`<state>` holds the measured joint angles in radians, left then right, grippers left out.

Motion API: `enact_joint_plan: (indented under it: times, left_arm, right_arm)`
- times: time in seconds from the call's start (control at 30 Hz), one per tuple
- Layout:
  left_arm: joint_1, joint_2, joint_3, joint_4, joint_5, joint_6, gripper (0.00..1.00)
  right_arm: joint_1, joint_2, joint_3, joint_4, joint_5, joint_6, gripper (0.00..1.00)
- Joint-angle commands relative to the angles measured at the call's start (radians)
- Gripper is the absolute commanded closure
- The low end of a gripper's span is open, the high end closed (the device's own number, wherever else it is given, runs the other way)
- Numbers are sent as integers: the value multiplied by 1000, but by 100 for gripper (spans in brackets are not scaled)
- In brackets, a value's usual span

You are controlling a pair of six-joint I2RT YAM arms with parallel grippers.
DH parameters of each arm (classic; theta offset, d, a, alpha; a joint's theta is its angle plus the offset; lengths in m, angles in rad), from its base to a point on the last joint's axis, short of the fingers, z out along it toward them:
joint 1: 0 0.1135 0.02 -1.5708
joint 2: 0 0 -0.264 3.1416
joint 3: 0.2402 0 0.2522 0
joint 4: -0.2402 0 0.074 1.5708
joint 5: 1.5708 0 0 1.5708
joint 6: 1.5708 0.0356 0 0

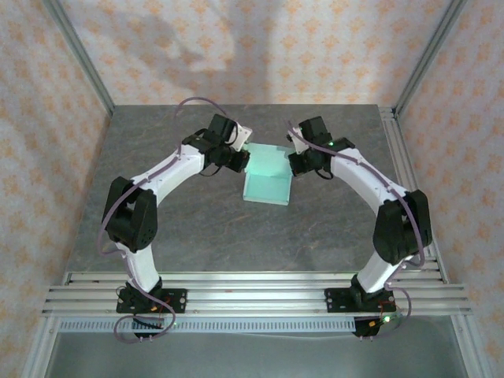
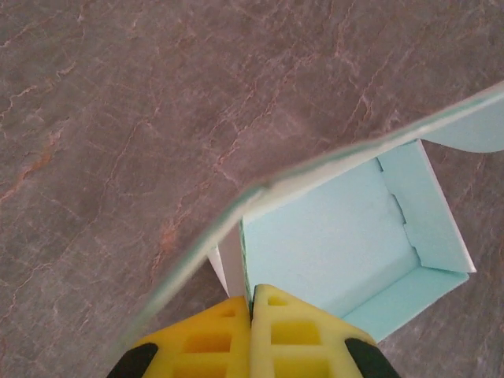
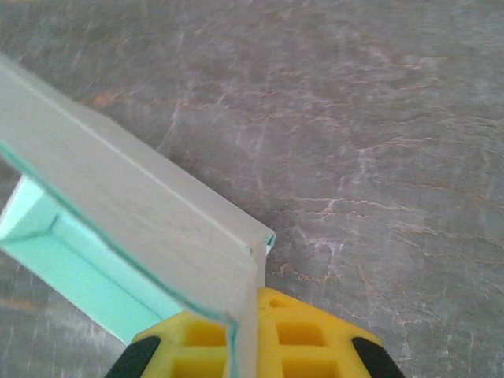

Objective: Fold the paper box

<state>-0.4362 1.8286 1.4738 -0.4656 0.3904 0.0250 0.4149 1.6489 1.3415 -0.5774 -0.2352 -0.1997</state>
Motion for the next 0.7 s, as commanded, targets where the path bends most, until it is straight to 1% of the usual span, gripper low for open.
enact_joint_plan:
  times: [0.0,0.07,0.17,0.4,0.67]
  left_arm:
    - [-53,-45,-28,119,-50,-78,100]
    - [-62,-43,-39,152,-78,-102,100]
    - [-74,-41,-52,184,-94,-122,100]
    - [-94,-41,-103,291,-124,-169,100]
    - [-104,-6,-111,329,-135,-168,100]
  right_arm:
    - [60,-53,-58,238,113,186,100]
    - [80,-68,-101,310,168,229,100]
    - [86,-89,-162,406,210,301,100]
    - [97,-136,-342,729,249,406,100]
    - [111,-108,-431,889,313,424,100]
